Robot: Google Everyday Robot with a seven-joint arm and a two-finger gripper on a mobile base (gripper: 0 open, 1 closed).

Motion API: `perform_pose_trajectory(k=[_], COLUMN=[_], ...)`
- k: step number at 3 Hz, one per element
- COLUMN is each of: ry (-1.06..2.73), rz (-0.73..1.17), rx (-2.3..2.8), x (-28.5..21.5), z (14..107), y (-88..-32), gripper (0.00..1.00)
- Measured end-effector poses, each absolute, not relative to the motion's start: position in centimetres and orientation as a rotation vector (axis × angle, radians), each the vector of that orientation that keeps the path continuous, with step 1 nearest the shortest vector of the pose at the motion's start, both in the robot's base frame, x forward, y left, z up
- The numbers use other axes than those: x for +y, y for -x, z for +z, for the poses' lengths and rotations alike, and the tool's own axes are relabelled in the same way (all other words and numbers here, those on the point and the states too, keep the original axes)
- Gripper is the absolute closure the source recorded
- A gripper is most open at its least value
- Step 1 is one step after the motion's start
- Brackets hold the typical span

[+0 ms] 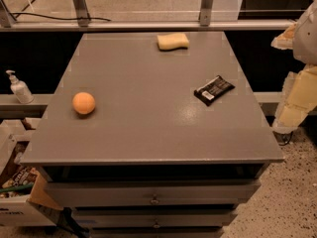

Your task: Pick rxbar chocolate

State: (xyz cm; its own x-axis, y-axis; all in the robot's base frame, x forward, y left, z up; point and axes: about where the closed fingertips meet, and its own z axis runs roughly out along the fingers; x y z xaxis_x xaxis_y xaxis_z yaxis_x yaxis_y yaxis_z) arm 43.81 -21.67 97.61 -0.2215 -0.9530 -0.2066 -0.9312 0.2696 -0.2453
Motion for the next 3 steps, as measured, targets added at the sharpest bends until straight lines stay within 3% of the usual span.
perform_pose_trajectory(k=[3], ry=[1.78], rz=[-0.034], rx=[2.123], x=[-22.2], z=[93.9], y=[-47.2], gripper=[0.0])
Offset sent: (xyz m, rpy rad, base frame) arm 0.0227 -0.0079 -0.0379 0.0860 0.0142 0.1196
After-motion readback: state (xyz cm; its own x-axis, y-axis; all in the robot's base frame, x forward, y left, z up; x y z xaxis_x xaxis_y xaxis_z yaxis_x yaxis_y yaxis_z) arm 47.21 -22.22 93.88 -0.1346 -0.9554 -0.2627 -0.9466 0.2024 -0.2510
